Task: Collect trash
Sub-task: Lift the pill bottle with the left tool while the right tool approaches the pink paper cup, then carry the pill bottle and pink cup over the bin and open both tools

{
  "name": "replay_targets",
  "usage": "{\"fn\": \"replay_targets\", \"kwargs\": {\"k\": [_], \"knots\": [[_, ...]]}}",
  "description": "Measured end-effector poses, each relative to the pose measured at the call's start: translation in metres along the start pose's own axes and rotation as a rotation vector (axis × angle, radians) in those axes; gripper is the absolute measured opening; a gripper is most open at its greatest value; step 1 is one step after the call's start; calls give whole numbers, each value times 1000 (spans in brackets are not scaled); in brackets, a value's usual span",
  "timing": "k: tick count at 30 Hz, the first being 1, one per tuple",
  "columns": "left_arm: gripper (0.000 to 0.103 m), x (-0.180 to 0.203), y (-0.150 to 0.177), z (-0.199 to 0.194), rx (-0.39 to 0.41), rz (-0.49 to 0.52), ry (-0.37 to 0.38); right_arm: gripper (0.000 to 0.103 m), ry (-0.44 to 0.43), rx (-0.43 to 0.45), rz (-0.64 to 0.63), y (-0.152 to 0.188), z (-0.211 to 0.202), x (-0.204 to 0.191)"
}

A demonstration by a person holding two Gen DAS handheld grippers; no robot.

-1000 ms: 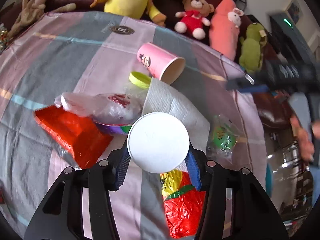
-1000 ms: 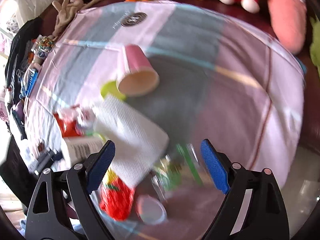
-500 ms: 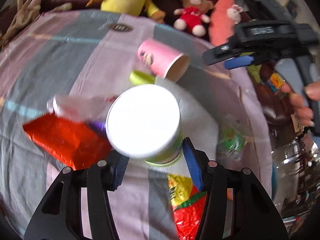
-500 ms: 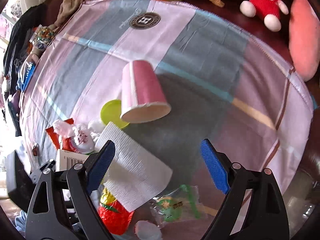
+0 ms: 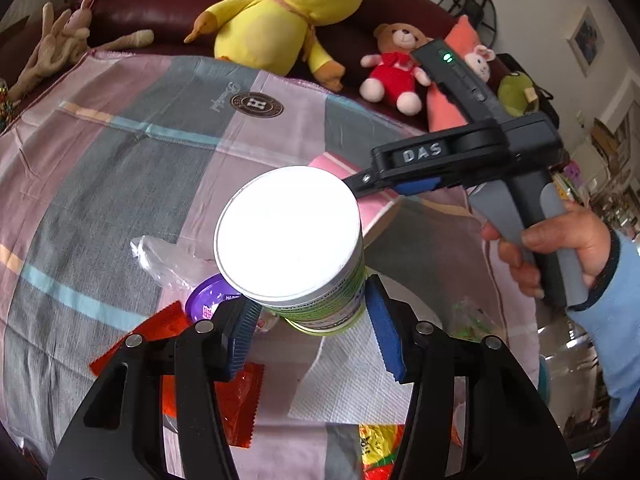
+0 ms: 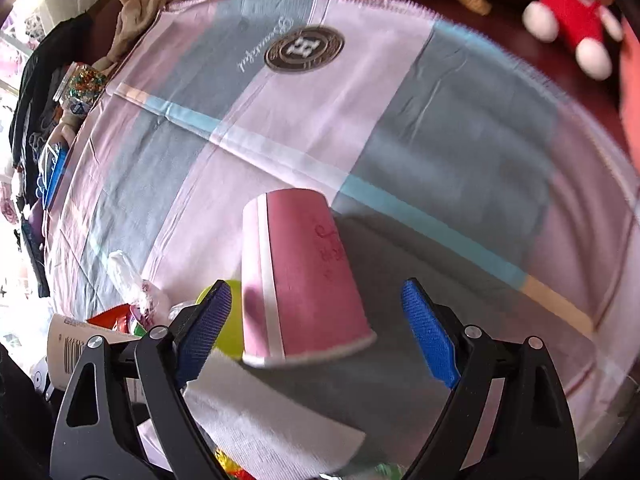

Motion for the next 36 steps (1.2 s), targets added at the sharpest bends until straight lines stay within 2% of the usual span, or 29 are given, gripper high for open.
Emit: {"fn": "replay_targets", "kwargs": {"k": [1, 3, 5, 11, 17, 28, 36], "knots": [[54, 0, 0, 2, -1, -2, 0, 81, -5, -7, 2, 1, 4, 1], [54, -1, 2, 3, -3, -4, -1, 64, -31, -25, 3, 6, 13, 2], [54, 1, 3, 4, -6, -6, -1, 61, -26, 4, 2, 9, 7, 2], [54, 18, 5, -9, 12, 9, 8, 60, -9, 78, 8, 27, -31, 10], [54, 60, 9, -28, 32, 71, 50, 60, -6, 150, 29, 70, -86, 31], [54, 182, 32, -37, 12, 247, 215, 60, 44, 255, 225, 202, -178, 123], [54, 280, 63, -33, -47, 381, 305, 60, 18, 338, 382, 310, -225, 201]]}}
Point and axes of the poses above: each gripper's, at about its wrist camera, not at the fingertips, and z roughly the way its jaws point, x to its right, y to its underside, the point moved 4 cm from there along z, roughly the way its jaws point, and after that the axes turned 10 degrees about z, right-handed, at the moved point
